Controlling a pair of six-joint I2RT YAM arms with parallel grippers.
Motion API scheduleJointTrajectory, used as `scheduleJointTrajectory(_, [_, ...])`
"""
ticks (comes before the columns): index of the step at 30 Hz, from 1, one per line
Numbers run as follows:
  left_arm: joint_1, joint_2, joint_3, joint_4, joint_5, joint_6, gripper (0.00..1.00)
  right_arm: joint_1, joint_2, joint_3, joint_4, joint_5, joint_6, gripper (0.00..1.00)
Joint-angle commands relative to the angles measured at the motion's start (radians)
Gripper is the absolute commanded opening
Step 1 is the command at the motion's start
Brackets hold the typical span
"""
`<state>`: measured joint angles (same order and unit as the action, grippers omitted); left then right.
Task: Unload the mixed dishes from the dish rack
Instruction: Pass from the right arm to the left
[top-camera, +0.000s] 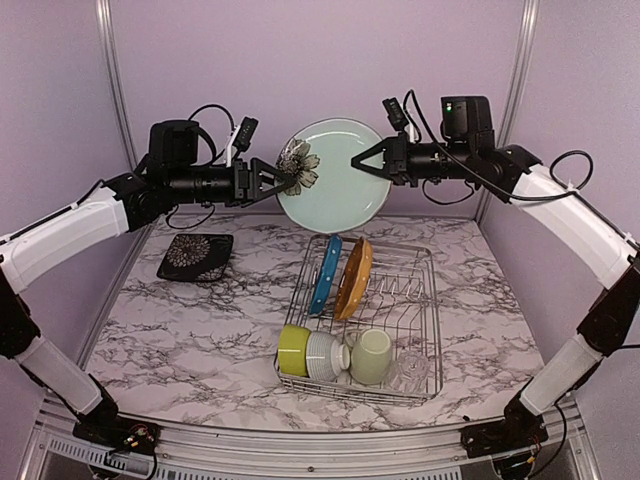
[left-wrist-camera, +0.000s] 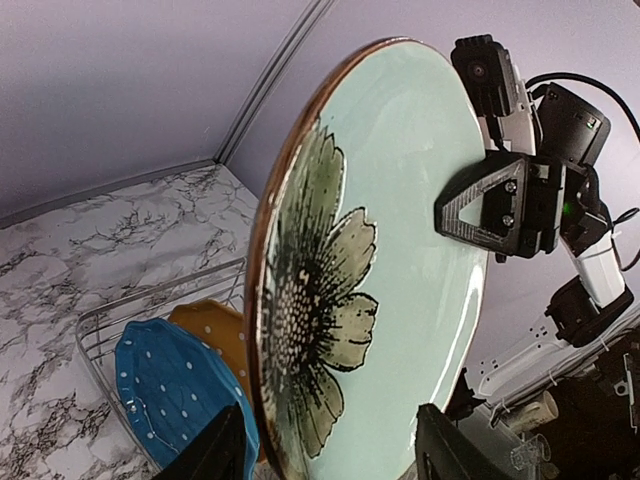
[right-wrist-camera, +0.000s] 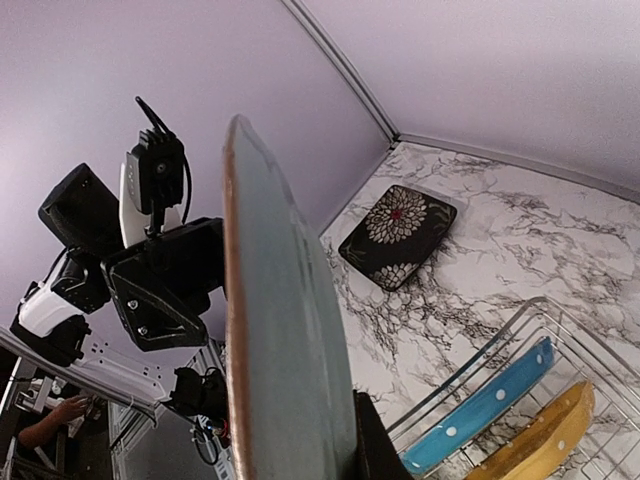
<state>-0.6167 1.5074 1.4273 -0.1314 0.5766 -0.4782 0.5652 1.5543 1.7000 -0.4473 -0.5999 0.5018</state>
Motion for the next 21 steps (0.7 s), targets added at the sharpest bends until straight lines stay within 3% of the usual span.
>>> scheduleJointTrajectory(1, [-0.019,0.029,0.001,0.039,0.019,-0.014,0.55,0.025,-0.02,0.024,0.175,-0.04,0.036,0.0])
scheduleJointTrajectory(12, [-0.02,0.008,-0.085,0.254,0.031,-0.157,0.02,0.02,-0.036,-0.031,0.228,-0.033,0.062,0.0])
scheduleJointTrajectory(13, [-0.019,0.006,-0.095,0.266,0.027,-0.171,0.0,0.015,-0.043,-0.042,0.234,-0.031,0.066,0.01])
scheduleJointTrajectory(17, [-0.012,-0.002,-0.133,0.339,0.02,-0.24,0.0,-0.011,-0.066,-0.091,0.256,-0.018,0.094,0.17])
scheduleJointTrajectory(19, [-0.003,-0.008,-0.151,0.381,0.017,-0.276,0.0,-0.022,-0.074,-0.102,0.257,-0.013,0.099,0.35])
scheduleJointTrajectory(21, [0.013,-0.014,-0.166,0.427,0.015,-0.314,0.0,-0.03,-0.08,-0.109,0.25,-0.003,0.098,0.59])
